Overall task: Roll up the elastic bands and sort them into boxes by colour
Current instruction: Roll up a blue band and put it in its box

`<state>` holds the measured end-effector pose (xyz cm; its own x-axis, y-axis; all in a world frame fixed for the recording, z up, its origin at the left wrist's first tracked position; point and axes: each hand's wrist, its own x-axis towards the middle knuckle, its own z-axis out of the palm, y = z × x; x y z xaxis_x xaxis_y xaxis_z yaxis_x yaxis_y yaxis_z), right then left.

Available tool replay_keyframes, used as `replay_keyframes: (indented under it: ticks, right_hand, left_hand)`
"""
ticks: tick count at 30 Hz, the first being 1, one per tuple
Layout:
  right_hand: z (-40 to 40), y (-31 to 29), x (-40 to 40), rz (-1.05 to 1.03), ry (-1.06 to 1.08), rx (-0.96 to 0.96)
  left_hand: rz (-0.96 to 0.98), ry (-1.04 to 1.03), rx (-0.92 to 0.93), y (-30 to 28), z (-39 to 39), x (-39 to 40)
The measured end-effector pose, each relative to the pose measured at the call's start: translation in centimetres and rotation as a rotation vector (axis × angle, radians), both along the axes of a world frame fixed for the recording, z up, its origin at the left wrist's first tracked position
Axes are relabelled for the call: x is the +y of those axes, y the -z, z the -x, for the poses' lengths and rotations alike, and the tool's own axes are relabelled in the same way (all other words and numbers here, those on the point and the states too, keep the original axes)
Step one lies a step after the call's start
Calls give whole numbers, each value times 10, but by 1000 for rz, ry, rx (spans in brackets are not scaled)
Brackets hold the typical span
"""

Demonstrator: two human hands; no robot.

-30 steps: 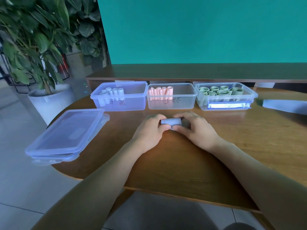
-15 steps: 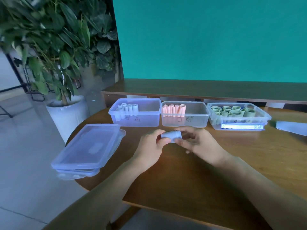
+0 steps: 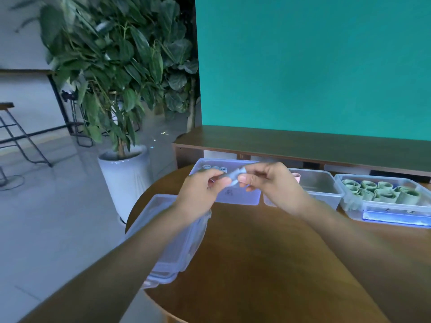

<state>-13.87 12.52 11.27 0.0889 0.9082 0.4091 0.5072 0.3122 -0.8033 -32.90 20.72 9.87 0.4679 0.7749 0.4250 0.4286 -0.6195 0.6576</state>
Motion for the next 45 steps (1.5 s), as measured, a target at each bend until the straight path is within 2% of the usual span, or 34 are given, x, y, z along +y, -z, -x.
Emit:
replay_keyframes:
  ticks: [4,9,19,24,34,45]
  right_hand:
    - [-2,-14,43,18,-8,-2]
    - [-12,-14,92,78,67,-166]
    - [-48,5,141,357,241,-497]
    - [-46,7,147,415,214,-524]
    - [-5,12,168,427,115,-434]
    - [11,19,186,402,182,-543]
  left_hand:
    - [-12,-29,-37,-12,1,33]
    - [-19,-109,-17,-10,-2,77]
    - [33,-200,81,23,-4,126]
    - [47,-217,116,28,-4,130]
    - [109,-206,152,31,-8,133]
    - [60,-223,185,30,-9,133]
